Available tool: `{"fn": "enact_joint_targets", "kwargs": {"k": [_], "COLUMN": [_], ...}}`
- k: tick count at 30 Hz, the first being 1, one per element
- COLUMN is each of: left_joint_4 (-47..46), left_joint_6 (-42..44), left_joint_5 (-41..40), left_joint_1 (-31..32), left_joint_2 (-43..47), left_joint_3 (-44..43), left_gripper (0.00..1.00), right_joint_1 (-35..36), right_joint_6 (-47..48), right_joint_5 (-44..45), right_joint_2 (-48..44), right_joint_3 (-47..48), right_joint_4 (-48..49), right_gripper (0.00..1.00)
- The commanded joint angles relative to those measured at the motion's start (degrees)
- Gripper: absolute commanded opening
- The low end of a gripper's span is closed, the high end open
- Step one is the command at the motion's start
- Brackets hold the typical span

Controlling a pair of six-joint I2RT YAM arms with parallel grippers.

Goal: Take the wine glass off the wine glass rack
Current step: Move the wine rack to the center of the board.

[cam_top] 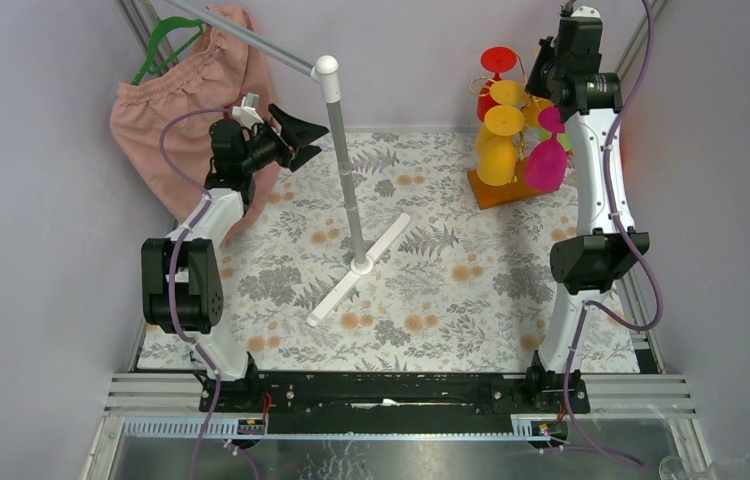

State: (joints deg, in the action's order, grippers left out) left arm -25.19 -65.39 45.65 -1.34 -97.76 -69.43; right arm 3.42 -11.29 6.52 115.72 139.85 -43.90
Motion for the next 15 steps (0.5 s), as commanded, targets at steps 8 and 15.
{"fn": "enact_joint_targets", "kwargs": {"k": [8, 15], "left_joint_4": [-0.56, -0.47], "left_joint_6": [1.05, 1.05], "left_joint_5": [0.05, -0.14], "left_joint_1": [0.62, 1.13], "left_joint_2": [-1.00, -1.68], "left_joint_3": [-1.37, -2.52], "left_gripper": [0.91, 0.91], "right_joint_1": [0.58, 0.04], "right_joint_6": [-0.23, -0.49], "right_joint_5": [2.21, 4.37], "right_joint_2": [-0.74, -1.11], "right_joint_3": [4.47, 6.18], "right_joint_4": [1.47, 0.67], "right_gripper": [0.00, 0.00]}}
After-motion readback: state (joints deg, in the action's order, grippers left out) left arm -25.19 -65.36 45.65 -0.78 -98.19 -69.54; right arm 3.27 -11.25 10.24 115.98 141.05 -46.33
